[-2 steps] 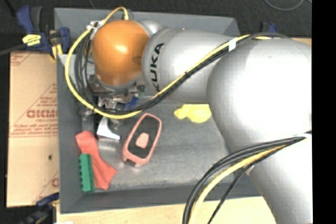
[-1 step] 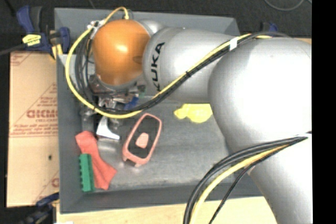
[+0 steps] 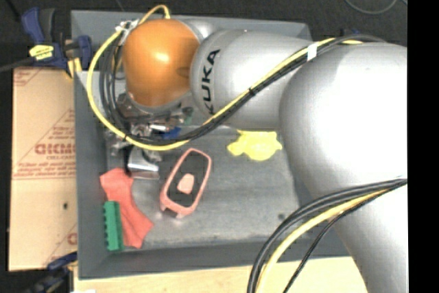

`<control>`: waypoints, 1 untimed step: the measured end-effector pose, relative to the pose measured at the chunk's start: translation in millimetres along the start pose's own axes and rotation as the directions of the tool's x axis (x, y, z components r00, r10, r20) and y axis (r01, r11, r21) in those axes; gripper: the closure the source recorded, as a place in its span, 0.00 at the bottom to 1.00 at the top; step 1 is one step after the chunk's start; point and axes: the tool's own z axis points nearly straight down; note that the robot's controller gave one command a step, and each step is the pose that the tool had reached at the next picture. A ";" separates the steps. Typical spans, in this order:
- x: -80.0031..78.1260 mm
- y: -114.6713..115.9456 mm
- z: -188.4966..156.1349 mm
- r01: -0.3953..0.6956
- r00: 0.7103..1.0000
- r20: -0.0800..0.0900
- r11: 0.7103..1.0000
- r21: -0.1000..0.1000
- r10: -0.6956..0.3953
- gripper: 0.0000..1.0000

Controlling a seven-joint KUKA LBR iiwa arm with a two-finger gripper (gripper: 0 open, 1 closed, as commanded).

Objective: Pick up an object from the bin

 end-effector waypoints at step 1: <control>-1.5 -2.4 -17.9 -0.001 1.000 0.005 1.000 0.008 0.001 1.00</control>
Offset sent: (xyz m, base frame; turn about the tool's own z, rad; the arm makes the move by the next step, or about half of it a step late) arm -0.0001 0.0001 0.0222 0.0000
